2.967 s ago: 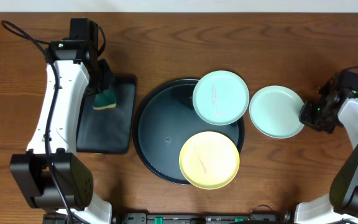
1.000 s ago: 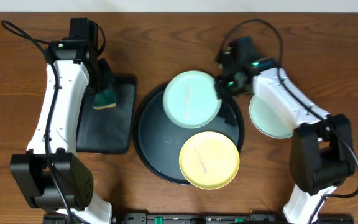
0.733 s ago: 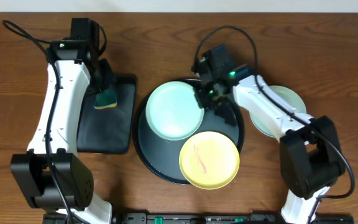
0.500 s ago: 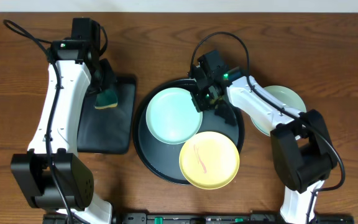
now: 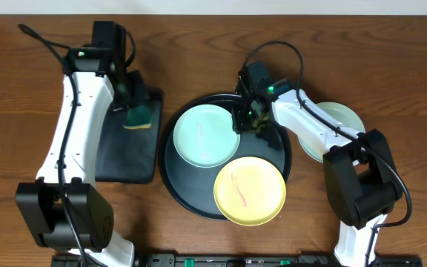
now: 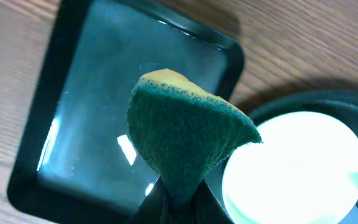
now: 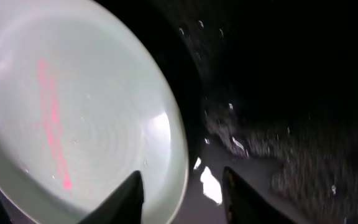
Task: Clean dirty plates on tray and stack at the side
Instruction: 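Release the plate and move the right gripper to the next mint plate, then bring the left gripper with the sponge over the second mint plate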
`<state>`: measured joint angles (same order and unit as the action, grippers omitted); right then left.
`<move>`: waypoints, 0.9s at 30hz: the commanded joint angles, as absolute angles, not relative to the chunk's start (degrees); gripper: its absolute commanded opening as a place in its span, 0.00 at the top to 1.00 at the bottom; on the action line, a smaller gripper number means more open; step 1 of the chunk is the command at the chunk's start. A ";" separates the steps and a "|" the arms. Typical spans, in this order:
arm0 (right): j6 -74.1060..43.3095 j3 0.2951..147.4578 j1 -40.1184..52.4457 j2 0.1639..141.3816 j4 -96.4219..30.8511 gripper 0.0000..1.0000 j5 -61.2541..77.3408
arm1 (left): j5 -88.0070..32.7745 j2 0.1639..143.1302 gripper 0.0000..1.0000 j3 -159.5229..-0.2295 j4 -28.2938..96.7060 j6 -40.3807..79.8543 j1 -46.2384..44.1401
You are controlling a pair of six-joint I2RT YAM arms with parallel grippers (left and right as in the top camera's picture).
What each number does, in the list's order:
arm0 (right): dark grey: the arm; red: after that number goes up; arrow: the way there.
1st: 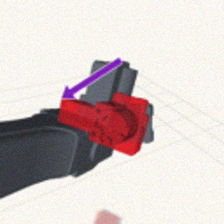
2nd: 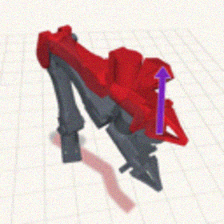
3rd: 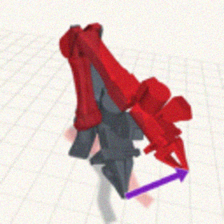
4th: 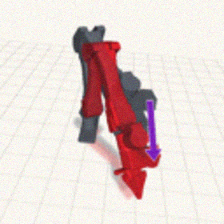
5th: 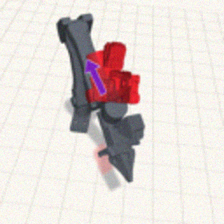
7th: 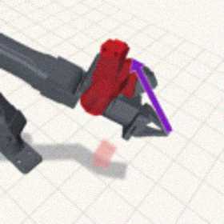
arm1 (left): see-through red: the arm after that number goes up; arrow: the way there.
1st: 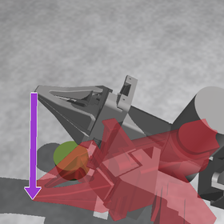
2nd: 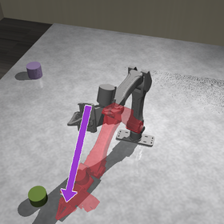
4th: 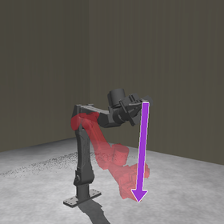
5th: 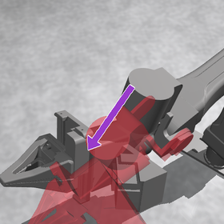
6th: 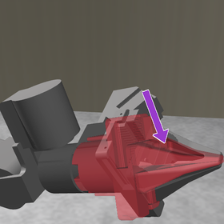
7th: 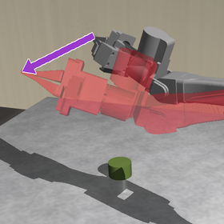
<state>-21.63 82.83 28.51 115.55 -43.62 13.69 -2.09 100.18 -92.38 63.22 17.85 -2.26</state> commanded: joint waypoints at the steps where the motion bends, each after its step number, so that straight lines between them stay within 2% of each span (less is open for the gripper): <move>1: -26.87 83.88 29.17 115.81 -44.16 0.70 13.98 | -3.03 99.77 0.93 -92.09 63.20 16.08 -4.64; 4: -29.43 83.88 30.04 116.90 -43.99 0.80 12.71 | -2.98 100.27 0.93 -92.03 62.28 16.08 -6.37; 11: -32.69 83.88 30.85 121.71 -43.40 0.89 11.62 | -3.05 102.85 0.92 -91.98 59.75 16.12 -7.86; 15: -32.77 83.88 30.72 122.06 -42.54 0.99 12.47 | -3.07 104.42 0.92 -91.92 59.70 16.12 -7.92; 27: -32.75 83.88 30.74 122.06 -42.06 0.99 12.47 | -7.07 108.97 0.92 -86.63 55.27 16.69 -15.09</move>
